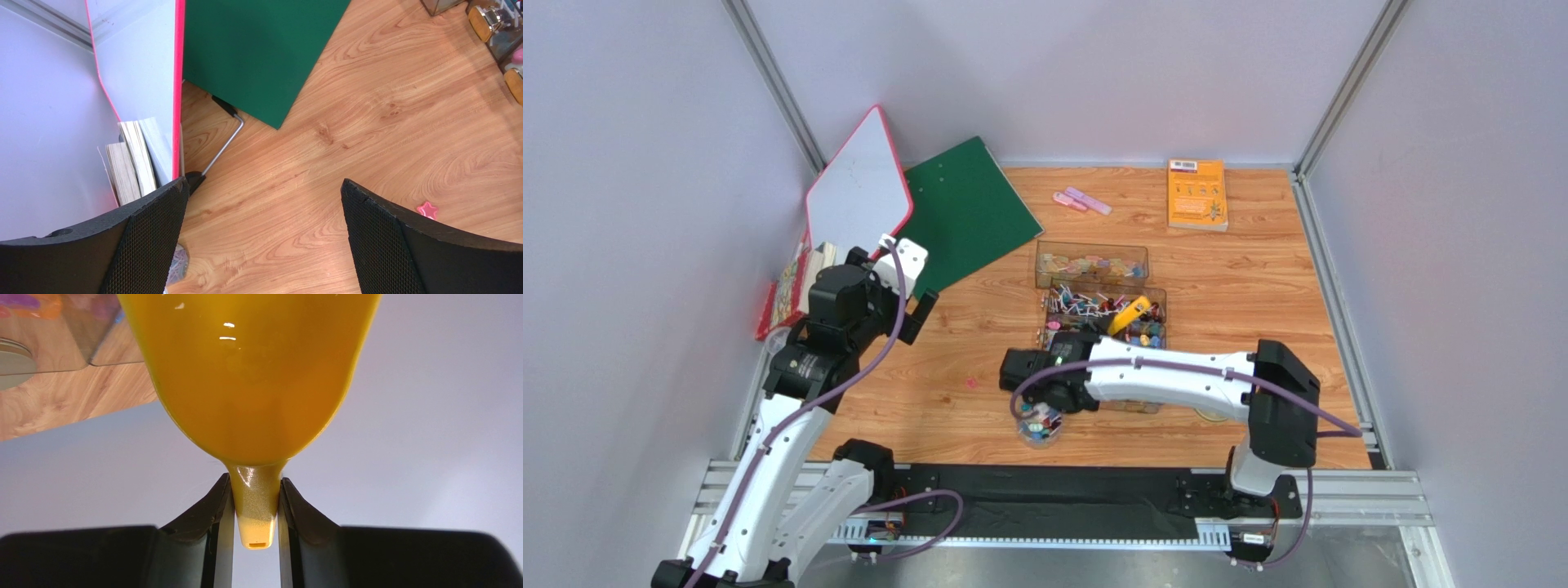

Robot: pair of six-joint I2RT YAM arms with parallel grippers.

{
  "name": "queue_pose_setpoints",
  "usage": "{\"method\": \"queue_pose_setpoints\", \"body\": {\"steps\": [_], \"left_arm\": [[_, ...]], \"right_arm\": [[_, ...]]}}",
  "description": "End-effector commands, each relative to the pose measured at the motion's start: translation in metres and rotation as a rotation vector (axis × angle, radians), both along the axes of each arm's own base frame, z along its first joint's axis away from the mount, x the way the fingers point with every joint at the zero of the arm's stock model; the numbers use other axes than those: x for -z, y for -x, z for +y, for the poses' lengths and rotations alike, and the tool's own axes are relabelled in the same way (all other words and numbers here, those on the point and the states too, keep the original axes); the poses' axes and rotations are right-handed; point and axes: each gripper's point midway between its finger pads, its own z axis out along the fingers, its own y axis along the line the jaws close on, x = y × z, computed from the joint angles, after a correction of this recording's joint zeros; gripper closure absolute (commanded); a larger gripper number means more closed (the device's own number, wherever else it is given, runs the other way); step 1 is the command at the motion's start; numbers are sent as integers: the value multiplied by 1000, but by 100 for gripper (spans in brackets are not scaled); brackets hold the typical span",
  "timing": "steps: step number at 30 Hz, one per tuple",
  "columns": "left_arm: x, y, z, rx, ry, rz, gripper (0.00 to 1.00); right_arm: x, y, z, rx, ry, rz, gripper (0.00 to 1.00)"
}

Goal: Pack the candies
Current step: Place the fake candies in the packing bottle, then place the spatula at the center of the board.

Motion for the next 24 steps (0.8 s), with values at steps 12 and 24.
{"method": "queue_pose_setpoints", "body": {"steps": [12,24], "left_arm": [[0,-19,-27,169,-66,100,8],[37,-18,-69,345,-63,349,19]], "right_arm": [[5,-68,-237,1370,-663,332,100],[92,-116,-281,1840,-990,495,100]]}}
